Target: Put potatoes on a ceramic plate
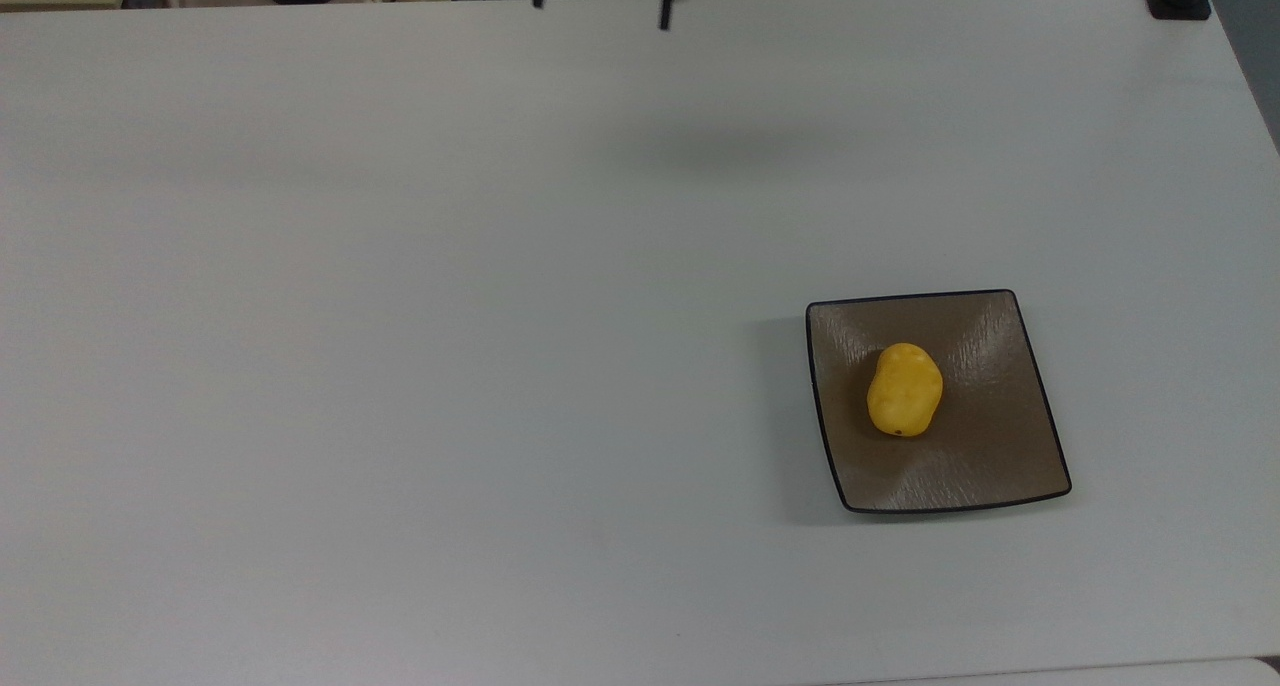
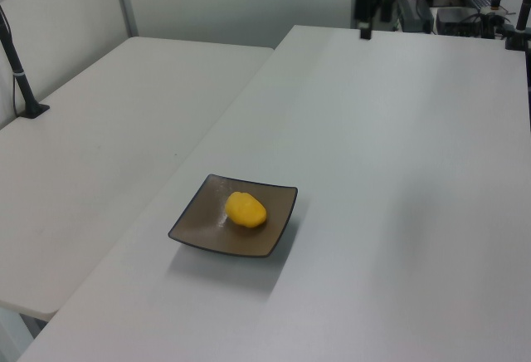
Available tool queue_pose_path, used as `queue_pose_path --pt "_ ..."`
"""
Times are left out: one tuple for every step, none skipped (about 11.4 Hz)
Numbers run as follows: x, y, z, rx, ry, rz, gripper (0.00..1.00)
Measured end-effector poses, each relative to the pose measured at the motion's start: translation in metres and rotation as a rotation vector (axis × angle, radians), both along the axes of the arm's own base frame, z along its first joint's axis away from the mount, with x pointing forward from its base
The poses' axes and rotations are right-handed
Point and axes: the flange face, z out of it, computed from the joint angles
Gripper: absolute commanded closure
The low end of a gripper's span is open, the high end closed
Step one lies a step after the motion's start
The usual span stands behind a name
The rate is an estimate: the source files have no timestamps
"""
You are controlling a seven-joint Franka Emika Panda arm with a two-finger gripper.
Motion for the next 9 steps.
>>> queue_pose_path --pt "-0.006 -0.020 0.002 0.002 0.028 -0.026 0.00" --pt "-0.009 -0.035 0.000 0.015 0.043 -0.025 0.00" --pt "-0.011 -0.049 -0.002 0.025 0.049 0.007 0.00" --pt "-0.012 -0.061 -0.003 0.032 0.039 0.049 0.00" --pt "-0.011 -0.071 -0.003 0.036 0.016 0.080 0.00" --pt "-0.010 -0.076 -0.003 0.038 -0.011 0.103 0.00" --pt "-0.008 -0.076 -0.005 0.038 -0.036 0.115 0.00" --pt "-0.006 -0.073 -0.008 0.039 -0.053 0.124 0.00" --pt "-0.005 -0.068 -0.013 0.047 -0.056 0.133 0.00"
